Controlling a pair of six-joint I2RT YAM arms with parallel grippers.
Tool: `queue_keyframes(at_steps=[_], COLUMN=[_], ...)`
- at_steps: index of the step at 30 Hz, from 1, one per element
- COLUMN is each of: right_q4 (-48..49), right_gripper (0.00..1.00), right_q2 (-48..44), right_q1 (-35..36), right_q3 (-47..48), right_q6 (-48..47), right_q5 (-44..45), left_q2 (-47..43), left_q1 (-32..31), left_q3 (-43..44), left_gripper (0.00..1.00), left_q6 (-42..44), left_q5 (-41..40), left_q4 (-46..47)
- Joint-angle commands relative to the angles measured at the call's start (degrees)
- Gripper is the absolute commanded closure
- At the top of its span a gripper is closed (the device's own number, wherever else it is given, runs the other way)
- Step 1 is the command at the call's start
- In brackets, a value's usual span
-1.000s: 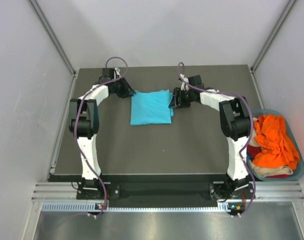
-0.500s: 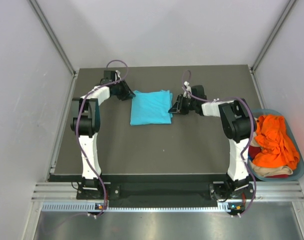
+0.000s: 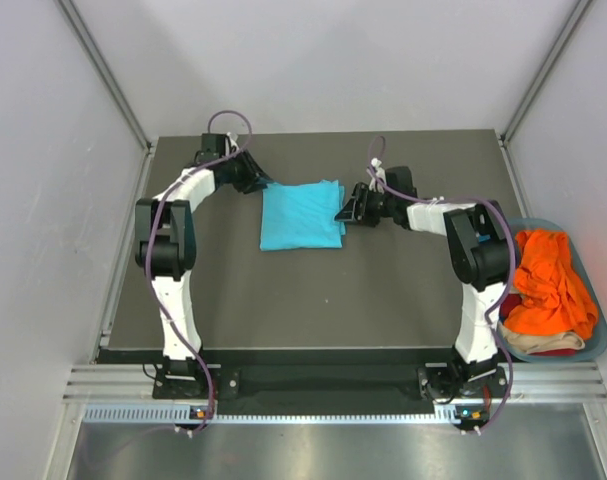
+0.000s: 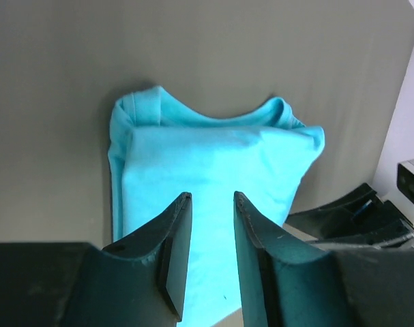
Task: Fold and stack the t-shirts
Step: Fold the tshirt
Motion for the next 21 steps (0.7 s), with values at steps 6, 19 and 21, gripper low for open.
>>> queue_keyframes(at_steps=[6,19,21], right_q4=[-5.7,2.5,1.1], right_gripper=[0.44,0.96,0.97], right_q2=[-0.7,-1.3,-1.3], right_q1=[2.5,3.1,3.1], right_q3=[4.0,-3.8,-3.5], right_q6=[-4.9,1.4,1.3], right_q5=[4.8,4.2,5.3], left_q2=[-13.8,-20.2,-21.1], left_q1=[-0.1,-1.5,-1.5], left_q3=[-14.7,-31.6,-30.3], left_gripper=[0.63,0.64,0.64], left_q6=[2.5,2.9,3.9], left_q5=[-4.3,-11.8,-13.9], left_q4=[-1.2,-1.4,-4.1])
